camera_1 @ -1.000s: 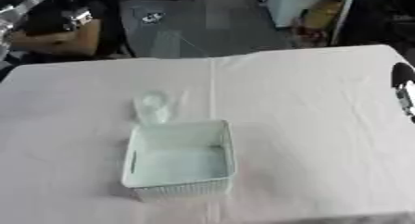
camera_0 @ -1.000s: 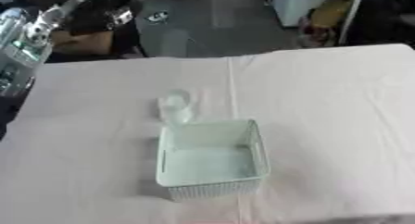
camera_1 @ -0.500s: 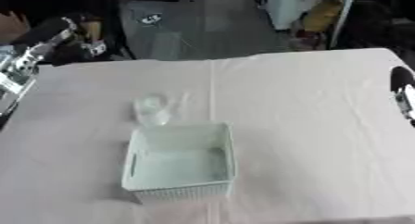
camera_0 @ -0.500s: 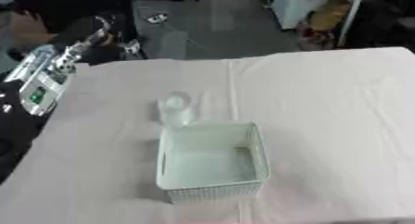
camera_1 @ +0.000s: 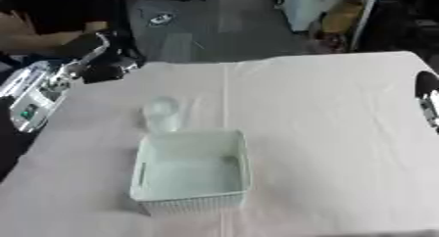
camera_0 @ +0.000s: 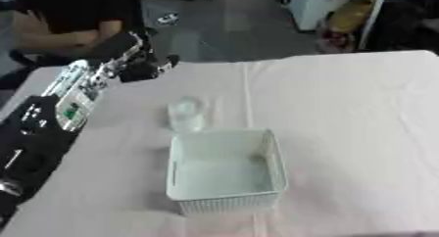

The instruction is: Pick up objects on the table and place them in the box.

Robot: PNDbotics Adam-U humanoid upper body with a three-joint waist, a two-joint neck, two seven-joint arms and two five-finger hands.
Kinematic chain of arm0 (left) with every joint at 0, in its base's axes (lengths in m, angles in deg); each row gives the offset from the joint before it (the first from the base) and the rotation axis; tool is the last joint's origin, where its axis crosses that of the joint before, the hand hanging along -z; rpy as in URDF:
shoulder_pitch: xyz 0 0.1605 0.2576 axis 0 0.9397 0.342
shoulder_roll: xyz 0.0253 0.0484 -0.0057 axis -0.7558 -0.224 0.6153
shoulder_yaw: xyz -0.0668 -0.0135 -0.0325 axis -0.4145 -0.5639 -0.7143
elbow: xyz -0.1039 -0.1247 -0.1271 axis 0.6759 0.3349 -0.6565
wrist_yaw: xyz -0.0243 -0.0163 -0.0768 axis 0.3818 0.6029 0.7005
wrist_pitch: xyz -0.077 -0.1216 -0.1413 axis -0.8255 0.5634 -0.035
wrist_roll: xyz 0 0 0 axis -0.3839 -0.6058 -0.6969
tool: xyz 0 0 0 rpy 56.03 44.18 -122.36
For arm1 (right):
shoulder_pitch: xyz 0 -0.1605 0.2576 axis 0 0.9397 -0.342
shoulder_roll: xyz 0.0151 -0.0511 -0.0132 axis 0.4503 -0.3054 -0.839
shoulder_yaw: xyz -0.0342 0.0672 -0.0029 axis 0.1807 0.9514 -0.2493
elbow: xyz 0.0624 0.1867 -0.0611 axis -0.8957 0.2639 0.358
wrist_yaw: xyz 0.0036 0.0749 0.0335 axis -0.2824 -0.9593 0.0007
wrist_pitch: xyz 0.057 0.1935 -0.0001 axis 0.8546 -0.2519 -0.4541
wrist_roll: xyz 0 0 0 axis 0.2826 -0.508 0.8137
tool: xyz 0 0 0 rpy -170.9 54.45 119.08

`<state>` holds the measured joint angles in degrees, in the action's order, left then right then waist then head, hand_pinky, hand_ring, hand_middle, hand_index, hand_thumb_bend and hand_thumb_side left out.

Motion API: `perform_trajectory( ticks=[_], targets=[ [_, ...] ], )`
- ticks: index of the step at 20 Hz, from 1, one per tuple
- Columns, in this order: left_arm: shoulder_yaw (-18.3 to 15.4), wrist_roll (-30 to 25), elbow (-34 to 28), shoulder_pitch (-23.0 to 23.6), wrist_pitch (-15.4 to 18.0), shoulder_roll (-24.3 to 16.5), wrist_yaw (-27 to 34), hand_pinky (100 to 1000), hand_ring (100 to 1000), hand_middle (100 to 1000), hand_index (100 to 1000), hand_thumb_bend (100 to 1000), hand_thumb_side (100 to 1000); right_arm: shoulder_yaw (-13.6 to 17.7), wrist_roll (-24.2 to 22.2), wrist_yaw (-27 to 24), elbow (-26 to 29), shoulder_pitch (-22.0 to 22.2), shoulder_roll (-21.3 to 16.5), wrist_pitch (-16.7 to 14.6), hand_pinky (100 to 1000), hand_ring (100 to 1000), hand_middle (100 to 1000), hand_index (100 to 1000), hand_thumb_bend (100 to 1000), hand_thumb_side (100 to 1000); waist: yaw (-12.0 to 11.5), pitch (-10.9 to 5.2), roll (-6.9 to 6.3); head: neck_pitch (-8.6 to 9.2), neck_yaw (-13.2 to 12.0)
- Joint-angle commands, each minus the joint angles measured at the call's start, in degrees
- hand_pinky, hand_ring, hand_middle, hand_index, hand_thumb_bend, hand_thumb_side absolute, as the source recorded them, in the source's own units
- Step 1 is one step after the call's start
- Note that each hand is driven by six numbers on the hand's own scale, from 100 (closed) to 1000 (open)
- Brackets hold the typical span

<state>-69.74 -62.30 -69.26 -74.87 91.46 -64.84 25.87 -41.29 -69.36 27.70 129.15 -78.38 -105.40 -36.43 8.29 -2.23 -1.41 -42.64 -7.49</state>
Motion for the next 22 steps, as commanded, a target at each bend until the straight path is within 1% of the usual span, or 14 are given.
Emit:
perform_trajectory(
  ticks=[1, 11, 22],
  targets=[
    [0.14, -0.16, -0.43, -2.06, 0.76, -0.42, -1.44, 1000, 992, 931, 381, 954, 1000, 0.17, -0.08, -0.27, 0.89, -1.20, -1.18, -0.11, 891, 916, 906, 939, 100, 649, -0.03, -0.35, 0.11, 0.49, -0.12],
    [1.26, -0.87, -0.94, -3.32, 1.95, 1.22, -2.50, 1000, 992, 932, 384, 954, 1000, 0.17, -0.09, -0.27, 0.89, -1.39, -1.13, -0.16, 892, 916, 906, 939, 100, 648, 0.09, -0.36, 0.09, 0.62, 0.07],
    [1.76, -0.95, -0.75, -2.49, 2.36, 2.42, -1.61, 1000, 989, 931, 384, 941, 1000, 0.19, -0.04, -0.33, 0.89, -1.53, -1.07, -0.19, 892, 916, 906, 939, 100, 648, 0.12, -0.25, 0.13, 0.57, 0.17]
  ],
)
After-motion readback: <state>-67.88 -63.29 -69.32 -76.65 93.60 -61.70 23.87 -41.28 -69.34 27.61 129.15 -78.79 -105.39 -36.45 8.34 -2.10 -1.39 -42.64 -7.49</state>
